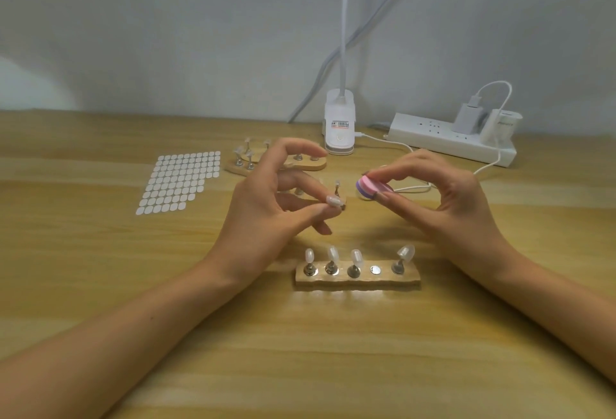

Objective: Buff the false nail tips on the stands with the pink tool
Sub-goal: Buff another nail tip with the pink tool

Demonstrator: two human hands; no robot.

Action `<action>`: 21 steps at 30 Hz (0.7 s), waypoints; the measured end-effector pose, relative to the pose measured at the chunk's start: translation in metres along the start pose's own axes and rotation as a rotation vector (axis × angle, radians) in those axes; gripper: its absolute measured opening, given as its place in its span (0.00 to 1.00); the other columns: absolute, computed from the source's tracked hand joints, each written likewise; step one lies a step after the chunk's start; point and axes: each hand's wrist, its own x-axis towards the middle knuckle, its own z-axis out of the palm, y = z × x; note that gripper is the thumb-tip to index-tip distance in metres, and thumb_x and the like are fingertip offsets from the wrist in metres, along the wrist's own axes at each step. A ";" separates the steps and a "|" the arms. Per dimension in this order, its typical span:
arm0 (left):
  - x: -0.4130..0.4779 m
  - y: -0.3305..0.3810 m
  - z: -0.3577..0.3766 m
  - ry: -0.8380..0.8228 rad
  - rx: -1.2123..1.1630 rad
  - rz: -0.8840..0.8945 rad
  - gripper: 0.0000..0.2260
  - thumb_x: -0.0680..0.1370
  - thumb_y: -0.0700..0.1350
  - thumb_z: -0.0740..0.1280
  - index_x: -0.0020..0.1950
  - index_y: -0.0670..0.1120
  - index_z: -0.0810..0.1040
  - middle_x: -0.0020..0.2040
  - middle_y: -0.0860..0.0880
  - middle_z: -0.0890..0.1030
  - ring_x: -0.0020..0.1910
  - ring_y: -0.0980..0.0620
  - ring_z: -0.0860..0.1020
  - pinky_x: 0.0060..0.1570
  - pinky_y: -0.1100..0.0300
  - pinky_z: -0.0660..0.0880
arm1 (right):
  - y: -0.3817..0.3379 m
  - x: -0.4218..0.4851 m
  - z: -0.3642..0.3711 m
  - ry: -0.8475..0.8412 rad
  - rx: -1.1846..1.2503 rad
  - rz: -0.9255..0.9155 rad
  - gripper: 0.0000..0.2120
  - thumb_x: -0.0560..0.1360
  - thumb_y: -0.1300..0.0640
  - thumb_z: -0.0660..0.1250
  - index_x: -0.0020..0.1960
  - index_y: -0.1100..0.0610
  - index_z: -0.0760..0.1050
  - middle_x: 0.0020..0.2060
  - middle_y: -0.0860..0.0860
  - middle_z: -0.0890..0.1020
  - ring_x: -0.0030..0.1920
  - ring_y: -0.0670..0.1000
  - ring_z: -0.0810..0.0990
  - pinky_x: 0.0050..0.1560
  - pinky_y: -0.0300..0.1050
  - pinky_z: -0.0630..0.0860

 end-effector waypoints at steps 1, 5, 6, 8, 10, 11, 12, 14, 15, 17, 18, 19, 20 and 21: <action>0.000 0.000 0.000 0.005 0.006 0.000 0.23 0.69 0.45 0.77 0.60 0.52 0.74 0.41 0.49 0.86 0.35 0.48 0.86 0.35 0.64 0.78 | 0.000 0.000 0.000 -0.003 0.007 -0.003 0.09 0.74 0.53 0.73 0.53 0.52 0.84 0.47 0.47 0.85 0.50 0.53 0.81 0.53 0.50 0.77; 0.001 0.001 0.002 0.004 -0.019 -0.029 0.22 0.72 0.42 0.77 0.62 0.51 0.73 0.44 0.48 0.87 0.40 0.49 0.87 0.28 0.62 0.78 | 0.001 0.000 0.000 -0.004 0.010 -0.004 0.09 0.74 0.53 0.74 0.53 0.52 0.84 0.47 0.46 0.85 0.50 0.52 0.81 0.52 0.48 0.77; 0.000 0.000 0.001 0.002 -0.028 -0.039 0.21 0.73 0.41 0.76 0.62 0.50 0.72 0.45 0.48 0.87 0.41 0.49 0.87 0.27 0.62 0.78 | 0.001 -0.001 0.001 -0.006 0.011 0.001 0.09 0.74 0.53 0.74 0.53 0.52 0.84 0.46 0.46 0.85 0.50 0.52 0.81 0.52 0.48 0.77; 0.000 0.001 0.001 0.015 -0.019 -0.043 0.20 0.74 0.42 0.76 0.62 0.50 0.73 0.45 0.48 0.87 0.41 0.49 0.87 0.26 0.61 0.78 | 0.002 0.000 0.000 -0.015 0.014 0.004 0.09 0.74 0.53 0.73 0.53 0.52 0.84 0.47 0.46 0.85 0.50 0.53 0.81 0.52 0.50 0.77; 0.000 0.001 0.000 0.048 0.023 -0.043 0.19 0.73 0.42 0.77 0.60 0.52 0.74 0.43 0.49 0.87 0.40 0.51 0.87 0.26 0.62 0.77 | 0.001 0.000 0.000 -0.024 0.026 0.003 0.09 0.74 0.53 0.73 0.54 0.52 0.84 0.47 0.47 0.85 0.50 0.53 0.81 0.51 0.51 0.77; 0.000 0.002 0.000 0.066 0.050 -0.040 0.20 0.72 0.42 0.78 0.59 0.53 0.74 0.42 0.50 0.86 0.40 0.52 0.87 0.26 0.62 0.77 | 0.000 0.000 0.000 -0.026 0.035 0.001 0.09 0.74 0.52 0.73 0.54 0.52 0.84 0.47 0.47 0.85 0.50 0.53 0.81 0.51 0.51 0.77; -0.001 0.002 0.000 0.079 0.071 -0.036 0.21 0.71 0.41 0.78 0.58 0.54 0.74 0.41 0.51 0.86 0.39 0.54 0.86 0.27 0.63 0.77 | 0.000 0.000 0.001 -0.028 0.044 -0.002 0.09 0.74 0.52 0.72 0.54 0.52 0.84 0.47 0.47 0.85 0.50 0.53 0.81 0.51 0.52 0.77; 0.000 0.002 0.001 0.086 0.076 -0.036 0.22 0.70 0.39 0.79 0.57 0.54 0.74 0.40 0.51 0.86 0.39 0.54 0.86 0.27 0.63 0.77 | -0.001 0.000 0.000 -0.033 0.052 -0.012 0.09 0.74 0.53 0.73 0.54 0.52 0.84 0.47 0.47 0.85 0.50 0.54 0.81 0.51 0.54 0.77; 0.000 0.002 0.001 0.081 0.070 -0.037 0.22 0.70 0.39 0.79 0.58 0.54 0.74 0.40 0.51 0.86 0.40 0.54 0.86 0.27 0.62 0.77 | -0.002 0.000 0.000 -0.039 0.048 -0.027 0.10 0.74 0.54 0.72 0.54 0.53 0.83 0.48 0.48 0.84 0.50 0.54 0.81 0.51 0.55 0.77; 0.000 0.003 0.001 0.060 0.068 -0.025 0.23 0.71 0.38 0.79 0.59 0.53 0.73 0.40 0.50 0.86 0.42 0.53 0.86 0.26 0.61 0.78 | -0.006 0.000 -0.001 -0.048 0.030 -0.077 0.11 0.74 0.55 0.72 0.56 0.54 0.82 0.48 0.51 0.84 0.49 0.54 0.81 0.50 0.52 0.78; 0.000 0.003 0.001 0.049 0.073 -0.012 0.23 0.71 0.38 0.78 0.60 0.52 0.73 0.40 0.50 0.86 0.43 0.53 0.86 0.26 0.61 0.78 | -0.008 0.001 -0.001 -0.047 0.019 -0.108 0.11 0.74 0.55 0.72 0.56 0.54 0.82 0.48 0.52 0.83 0.49 0.53 0.81 0.50 0.50 0.79; -0.001 0.003 0.001 0.039 0.079 -0.001 0.23 0.71 0.38 0.78 0.61 0.51 0.73 0.40 0.50 0.87 0.43 0.53 0.86 0.27 0.60 0.78 | -0.010 0.001 0.000 -0.042 0.010 -0.134 0.11 0.74 0.55 0.72 0.56 0.54 0.82 0.47 0.53 0.83 0.48 0.53 0.81 0.49 0.48 0.79; -0.001 0.004 0.002 0.030 0.085 0.007 0.24 0.71 0.38 0.78 0.61 0.51 0.73 0.40 0.50 0.87 0.42 0.53 0.86 0.27 0.60 0.78 | -0.012 0.000 0.002 -0.039 0.001 -0.153 0.11 0.74 0.56 0.72 0.56 0.55 0.82 0.47 0.53 0.83 0.48 0.52 0.81 0.49 0.46 0.79; -0.002 0.004 0.002 0.020 0.093 0.017 0.24 0.71 0.38 0.78 0.62 0.51 0.73 0.40 0.50 0.87 0.42 0.53 0.86 0.27 0.60 0.79 | -0.014 0.000 0.004 -0.042 -0.008 -0.167 0.11 0.74 0.57 0.72 0.56 0.55 0.82 0.47 0.53 0.83 0.48 0.52 0.81 0.49 0.45 0.79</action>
